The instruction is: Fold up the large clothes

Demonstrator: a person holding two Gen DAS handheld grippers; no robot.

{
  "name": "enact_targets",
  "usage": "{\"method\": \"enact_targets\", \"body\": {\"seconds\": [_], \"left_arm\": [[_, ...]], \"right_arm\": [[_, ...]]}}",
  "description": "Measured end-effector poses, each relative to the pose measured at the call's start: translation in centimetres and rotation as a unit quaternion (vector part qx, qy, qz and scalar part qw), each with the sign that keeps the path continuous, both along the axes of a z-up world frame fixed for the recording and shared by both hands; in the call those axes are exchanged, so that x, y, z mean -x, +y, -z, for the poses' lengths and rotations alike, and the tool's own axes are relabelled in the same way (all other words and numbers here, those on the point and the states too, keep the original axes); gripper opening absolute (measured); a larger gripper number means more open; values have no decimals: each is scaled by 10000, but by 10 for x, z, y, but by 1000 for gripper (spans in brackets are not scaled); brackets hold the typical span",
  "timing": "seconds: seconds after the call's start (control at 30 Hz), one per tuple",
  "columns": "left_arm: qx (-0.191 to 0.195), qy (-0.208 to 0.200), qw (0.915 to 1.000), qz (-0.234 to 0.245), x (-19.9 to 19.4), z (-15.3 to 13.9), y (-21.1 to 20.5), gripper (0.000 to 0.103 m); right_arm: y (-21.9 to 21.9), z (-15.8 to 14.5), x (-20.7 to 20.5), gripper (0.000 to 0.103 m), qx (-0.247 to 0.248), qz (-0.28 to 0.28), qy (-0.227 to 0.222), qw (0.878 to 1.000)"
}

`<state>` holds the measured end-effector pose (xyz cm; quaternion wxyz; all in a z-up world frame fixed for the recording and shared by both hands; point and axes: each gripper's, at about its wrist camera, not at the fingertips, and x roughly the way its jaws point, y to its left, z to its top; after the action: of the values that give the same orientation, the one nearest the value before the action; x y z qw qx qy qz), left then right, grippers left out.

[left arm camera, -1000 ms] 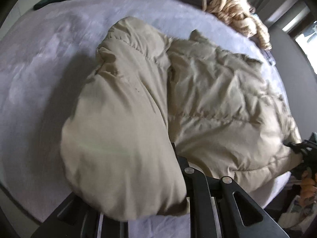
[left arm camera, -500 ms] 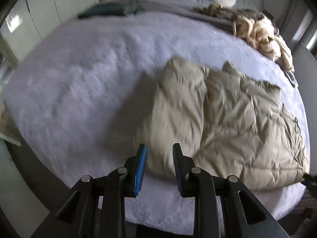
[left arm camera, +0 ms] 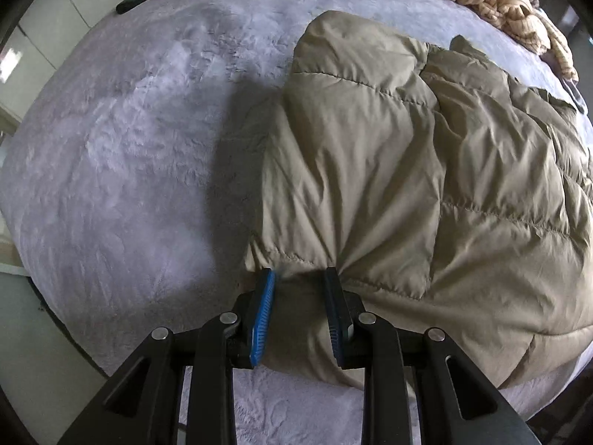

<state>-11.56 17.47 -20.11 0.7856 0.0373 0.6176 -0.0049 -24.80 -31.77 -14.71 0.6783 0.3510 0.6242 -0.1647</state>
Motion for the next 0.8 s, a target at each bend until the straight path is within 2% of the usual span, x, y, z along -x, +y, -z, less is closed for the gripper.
{"method": "enact_targets", "body": {"seconds": [0.2, 0.33, 0.4, 0.6, 0.73, 0.77, 0.8], "left_arm": [[29, 106, 9997, -218, 2, -13, 0, 29], [250, 32, 9993, -262, 14, -32, -5, 29], [254, 31, 9994, -217, 16, -36, -8, 29], [247, -81, 9997, -1, 24, -63, -29, 29], [266, -206, 9992, 234, 29, -79, -45, 29], [272, -235, 9989, 301, 30, -83, -49, 35], [275, -252, 9987, 349, 32, -86, -52, 54]], "right_arm": [[-3, -10, 1, 21, -52, 24, 85, 9999], [1, -31, 11, 22, -254, 64, -188, 9995], [2, -43, 16, 32, -246, -57, -334, 9991], [10, -65, 23, 49, -242, -341, -592, 9974], [19, -62, 20, 54, -302, -474, -631, 9964], [22, -63, 20, 56, -320, -520, -641, 9961], [24, -63, 19, 60, -337, -548, -657, 9958]]}}
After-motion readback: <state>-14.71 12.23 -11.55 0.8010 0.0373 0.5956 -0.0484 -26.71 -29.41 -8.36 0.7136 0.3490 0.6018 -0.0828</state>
